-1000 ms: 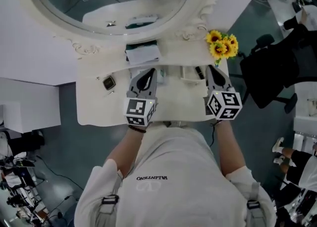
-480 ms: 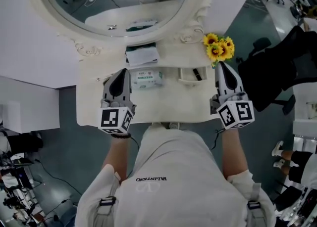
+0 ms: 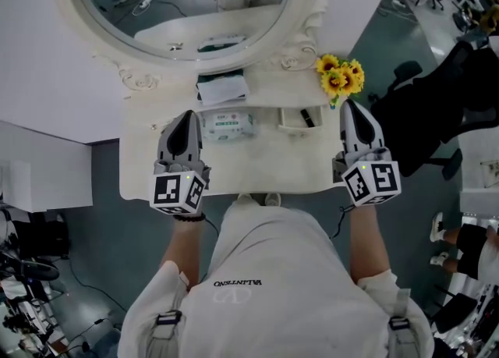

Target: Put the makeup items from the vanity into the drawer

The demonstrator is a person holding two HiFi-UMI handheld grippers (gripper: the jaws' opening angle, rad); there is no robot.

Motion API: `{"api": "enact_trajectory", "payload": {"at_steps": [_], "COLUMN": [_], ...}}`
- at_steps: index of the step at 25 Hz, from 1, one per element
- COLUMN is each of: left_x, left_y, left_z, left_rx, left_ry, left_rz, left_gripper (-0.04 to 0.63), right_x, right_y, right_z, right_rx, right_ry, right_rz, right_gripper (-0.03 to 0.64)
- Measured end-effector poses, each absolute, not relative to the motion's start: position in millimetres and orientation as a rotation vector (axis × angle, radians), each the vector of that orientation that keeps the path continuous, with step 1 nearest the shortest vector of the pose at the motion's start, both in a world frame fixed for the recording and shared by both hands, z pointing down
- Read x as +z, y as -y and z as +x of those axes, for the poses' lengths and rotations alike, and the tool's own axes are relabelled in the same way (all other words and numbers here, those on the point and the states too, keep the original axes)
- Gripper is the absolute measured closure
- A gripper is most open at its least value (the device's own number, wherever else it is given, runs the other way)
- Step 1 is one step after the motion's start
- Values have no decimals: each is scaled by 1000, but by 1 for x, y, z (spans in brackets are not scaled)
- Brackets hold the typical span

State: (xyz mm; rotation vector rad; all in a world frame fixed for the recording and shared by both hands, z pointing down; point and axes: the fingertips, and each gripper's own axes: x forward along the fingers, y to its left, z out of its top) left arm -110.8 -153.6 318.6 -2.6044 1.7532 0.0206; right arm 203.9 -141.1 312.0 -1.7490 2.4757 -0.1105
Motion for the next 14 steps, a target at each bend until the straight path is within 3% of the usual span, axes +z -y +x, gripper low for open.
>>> {"api": "enact_trajectory", "payload": {"at_steps": [14], "left_x": [323], "left_y": [148], "left_z": [-106], "left_rx": [46], "left_ry": [-1741], "left_rz": [-2630], "left_gripper": [594], "right_x": [310], "right_y": [137], "right_z": [195], "right_rx": [-109], "right_ry": [-2485], "right_rz": [-1732], "right_gripper": [609]}}
